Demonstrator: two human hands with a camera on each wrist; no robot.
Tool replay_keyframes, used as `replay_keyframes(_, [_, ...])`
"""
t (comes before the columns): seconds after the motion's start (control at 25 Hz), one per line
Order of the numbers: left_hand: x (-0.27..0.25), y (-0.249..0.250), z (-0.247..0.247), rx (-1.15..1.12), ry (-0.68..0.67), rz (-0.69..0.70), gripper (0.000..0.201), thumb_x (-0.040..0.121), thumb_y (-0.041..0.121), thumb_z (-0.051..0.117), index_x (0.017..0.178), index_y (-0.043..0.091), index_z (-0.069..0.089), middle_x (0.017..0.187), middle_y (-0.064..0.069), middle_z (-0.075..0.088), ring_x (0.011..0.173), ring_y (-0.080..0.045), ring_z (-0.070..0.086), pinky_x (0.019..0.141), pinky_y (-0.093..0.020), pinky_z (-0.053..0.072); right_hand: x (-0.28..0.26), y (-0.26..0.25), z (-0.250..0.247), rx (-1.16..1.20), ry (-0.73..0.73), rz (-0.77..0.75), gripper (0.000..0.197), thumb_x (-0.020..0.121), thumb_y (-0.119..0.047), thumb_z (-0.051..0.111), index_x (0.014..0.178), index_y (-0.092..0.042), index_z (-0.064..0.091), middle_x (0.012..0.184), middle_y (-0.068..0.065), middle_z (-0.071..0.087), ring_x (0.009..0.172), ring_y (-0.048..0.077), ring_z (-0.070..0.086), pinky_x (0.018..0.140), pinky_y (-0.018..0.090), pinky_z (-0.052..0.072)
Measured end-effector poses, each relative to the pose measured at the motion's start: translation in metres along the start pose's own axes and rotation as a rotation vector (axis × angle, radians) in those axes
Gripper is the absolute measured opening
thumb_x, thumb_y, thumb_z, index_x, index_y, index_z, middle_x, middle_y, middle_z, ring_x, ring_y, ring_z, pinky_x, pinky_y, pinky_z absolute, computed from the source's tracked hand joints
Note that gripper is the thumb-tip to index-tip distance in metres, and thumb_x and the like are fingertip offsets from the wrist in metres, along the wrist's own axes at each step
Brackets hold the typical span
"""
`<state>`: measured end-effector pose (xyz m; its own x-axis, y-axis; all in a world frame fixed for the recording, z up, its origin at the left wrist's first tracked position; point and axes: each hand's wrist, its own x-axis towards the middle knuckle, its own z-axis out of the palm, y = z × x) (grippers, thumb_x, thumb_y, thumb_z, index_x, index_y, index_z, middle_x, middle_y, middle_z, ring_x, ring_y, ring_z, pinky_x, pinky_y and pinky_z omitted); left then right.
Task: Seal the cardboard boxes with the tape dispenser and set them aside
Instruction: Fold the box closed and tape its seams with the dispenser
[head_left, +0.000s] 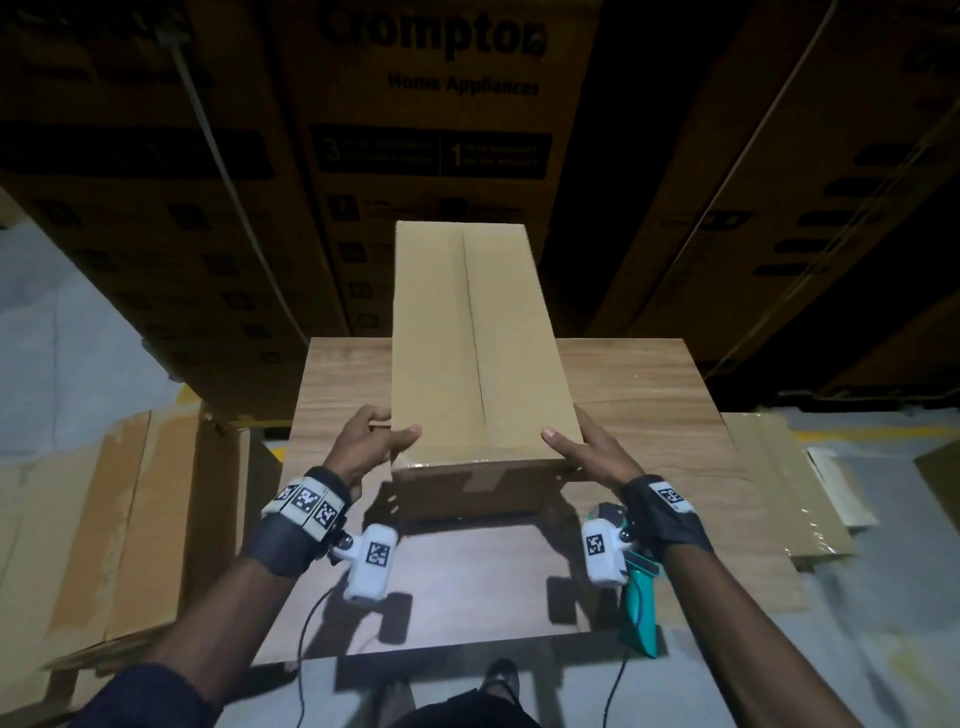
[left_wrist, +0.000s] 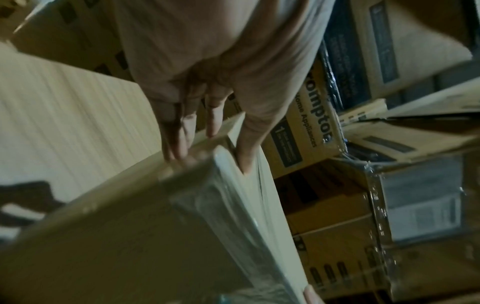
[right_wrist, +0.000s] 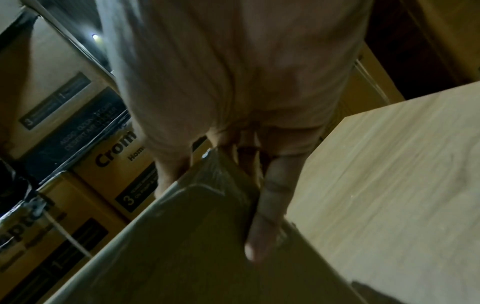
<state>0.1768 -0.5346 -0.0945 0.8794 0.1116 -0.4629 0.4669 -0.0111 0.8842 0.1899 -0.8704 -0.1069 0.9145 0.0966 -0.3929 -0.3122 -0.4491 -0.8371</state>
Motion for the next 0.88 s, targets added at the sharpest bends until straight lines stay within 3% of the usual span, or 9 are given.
replay_keyframes(0.12, [-0.032,-0.013,-0.012,0.029,-0.115,-0.079,0.035,0.073,0.004,0.090,0.093,0.003,0.061,0.082,-0.011,0.074,0.082,-0.021,0.072,0.072,-0.029,0.060,0.003,-0.014,-0.030,-0.019,-0.130,-0.043,0.056,0.097,-0.033,0.068,0.147,-0.037,0.044,0.129,-0.009,0.059,0.108,0.019,0.065,0.077,0.037,0.063])
replay_keyframes(0.24, [-0.051,-0.027,0.008,0.089,-0.310,-0.177,0.040,0.077,0.008,0.088,0.100,-0.017,0.067,0.096,-0.031,0.073,0.081,-0.027,0.072,0.066,-0.022,0.061,0.020,-0.029,-0.053,-0.126,-0.123,-0.084,0.053,0.098,-0.025,0.067,0.146,-0.037,0.046,0.138,-0.004,0.057,0.113,0.018,0.062,0.075,0.032,0.061])
replay_keyframes(0.32, [-0.048,-0.027,0.028,0.060,-0.385,-0.232,0.046,0.079,0.020,0.086,0.107,-0.012,0.070,0.102,-0.029,0.074,0.099,-0.036,0.073,0.070,-0.024,0.061,0.035,-0.038,-0.056,-0.294,-0.011,-0.155,0.052,0.101,-0.023,0.062,0.150,-0.031,0.044,0.145,-0.001,0.053,0.124,0.021,0.057,0.085,0.032,0.055])
replay_keyframes(0.4, [-0.043,-0.018,0.049,0.098,-0.462,-0.222,0.058,0.076,0.035,0.084,0.113,-0.008,0.071,0.105,-0.020,0.076,0.112,-0.039,0.069,0.085,-0.035,0.062,0.050,-0.040,-0.053,-0.557,0.146,-0.156,0.055,0.104,-0.028,0.056,0.156,-0.028,0.038,0.158,0.005,0.042,0.140,0.027,0.043,0.108,0.043,0.041])
replay_keyframes(0.52, [-0.039,0.003,0.060,0.290,-0.517,-0.059,0.055,0.080,0.047,0.080,0.106,-0.001,0.076,0.099,-0.007,0.079,0.101,-0.027,0.073,0.095,-0.042,0.057,0.043,-0.051,-0.036,-0.803,0.233,-0.107,0.066,0.103,-0.043,0.053,0.160,-0.034,0.022,0.169,0.004,0.018,0.154,0.032,0.018,0.121,0.054,0.022])
replay_keyframes(0.6, [-0.034,0.019,0.047,0.394,-0.446,0.153,0.034,0.089,0.037,0.077,0.096,0.004,0.078,0.091,-0.002,0.079,0.088,-0.014,0.074,0.086,-0.033,0.057,0.016,-0.061,-0.014,-0.818,0.211,-0.191,0.073,0.098,-0.056,0.052,0.160,-0.040,0.016,0.170,0.000,0.013,0.155,0.029,0.014,0.122,0.054,0.021])
replay_keyframes(0.72, [-0.020,0.037,0.005,0.567,-0.079,0.524,0.011,0.091,0.022,0.077,0.101,0.017,0.078,0.097,0.004,0.077,0.090,-0.005,0.071,0.089,-0.033,0.060,-0.035,-0.073,0.034,-0.866,0.031,-0.305,0.083,0.090,-0.074,0.050,0.158,-0.048,0.011,0.171,-0.007,0.003,0.156,0.023,0.004,0.124,0.054,0.014])
replay_keyframes(0.8, [-0.001,0.040,-0.029,0.755,0.122,0.661,0.034,0.092,0.031,0.074,0.124,0.023,0.068,0.127,-0.003,0.069,0.114,-0.014,0.066,0.101,-0.041,0.055,-0.061,-0.071,0.064,-0.981,-0.081,-0.355,0.084,0.090,-0.071,0.055,0.158,-0.050,0.010,0.171,-0.008,-0.001,0.157,0.021,0.000,0.126,0.053,0.011])
replay_keyframes(0.88, [0.020,0.035,-0.065,1.065,0.168,0.580,0.066,0.090,0.047,0.072,0.148,0.029,0.047,0.158,-0.006,0.043,0.143,-0.027,0.043,0.115,-0.053,0.040,-0.066,-0.063,0.079,-1.083,-0.074,-0.418,0.083,0.092,-0.052,0.066,0.156,-0.050,0.014,0.171,-0.008,0.008,0.156,0.022,0.012,0.126,0.051,0.014])
